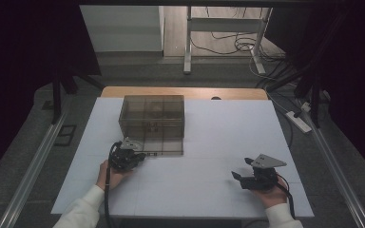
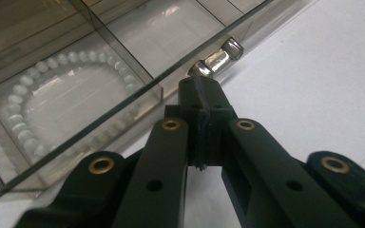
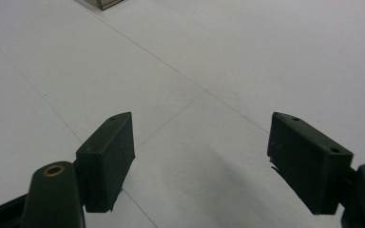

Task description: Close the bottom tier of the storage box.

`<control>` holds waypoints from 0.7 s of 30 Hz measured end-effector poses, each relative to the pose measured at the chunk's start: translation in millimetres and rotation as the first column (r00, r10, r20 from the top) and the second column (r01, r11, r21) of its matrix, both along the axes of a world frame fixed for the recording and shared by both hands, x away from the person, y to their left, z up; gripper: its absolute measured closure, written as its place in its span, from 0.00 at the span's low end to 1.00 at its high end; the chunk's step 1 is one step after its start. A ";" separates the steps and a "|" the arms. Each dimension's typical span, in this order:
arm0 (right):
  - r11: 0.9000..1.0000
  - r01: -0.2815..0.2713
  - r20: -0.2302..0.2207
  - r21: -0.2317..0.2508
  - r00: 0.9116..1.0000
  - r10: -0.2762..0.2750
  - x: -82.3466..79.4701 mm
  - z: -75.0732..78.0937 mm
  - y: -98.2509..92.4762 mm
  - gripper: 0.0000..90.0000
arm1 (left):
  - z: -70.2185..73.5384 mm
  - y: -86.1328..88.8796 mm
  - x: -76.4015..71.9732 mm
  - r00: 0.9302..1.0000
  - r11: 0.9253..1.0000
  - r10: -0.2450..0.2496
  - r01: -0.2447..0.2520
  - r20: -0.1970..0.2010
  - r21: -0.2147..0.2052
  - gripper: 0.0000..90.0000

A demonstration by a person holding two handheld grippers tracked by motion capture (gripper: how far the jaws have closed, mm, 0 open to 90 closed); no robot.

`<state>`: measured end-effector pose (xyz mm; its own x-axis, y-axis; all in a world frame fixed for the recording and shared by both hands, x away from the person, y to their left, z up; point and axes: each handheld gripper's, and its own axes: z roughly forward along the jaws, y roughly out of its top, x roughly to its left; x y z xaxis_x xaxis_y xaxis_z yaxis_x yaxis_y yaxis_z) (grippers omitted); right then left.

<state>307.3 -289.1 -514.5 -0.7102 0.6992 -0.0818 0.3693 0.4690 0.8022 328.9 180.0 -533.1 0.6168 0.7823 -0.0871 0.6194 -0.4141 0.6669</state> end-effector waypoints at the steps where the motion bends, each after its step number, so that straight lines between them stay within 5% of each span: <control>1: 1.000 0.001 0.000 0.001 1.000 -0.001 0.1 0.0 -0.1 0.26 | -0.4 -0.2 0.9 1.000 1.000 0.001 -0.001 0.000 -0.001 0.99; 21: 1.000 0.001 -0.001 -0.001 1.000 -0.001 0.8 -1.1 0.8 0.26 | -3.1 -4.8 6.5 1.000 1.000 0.006 -0.006 0.001 0.007 0.99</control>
<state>308.1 -288.2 -515.6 -0.7099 0.6995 -0.0814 0.3707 0.4694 0.8014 335.3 175.1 -536.2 0.6122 0.7865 -0.0810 0.6214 -0.4152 0.6644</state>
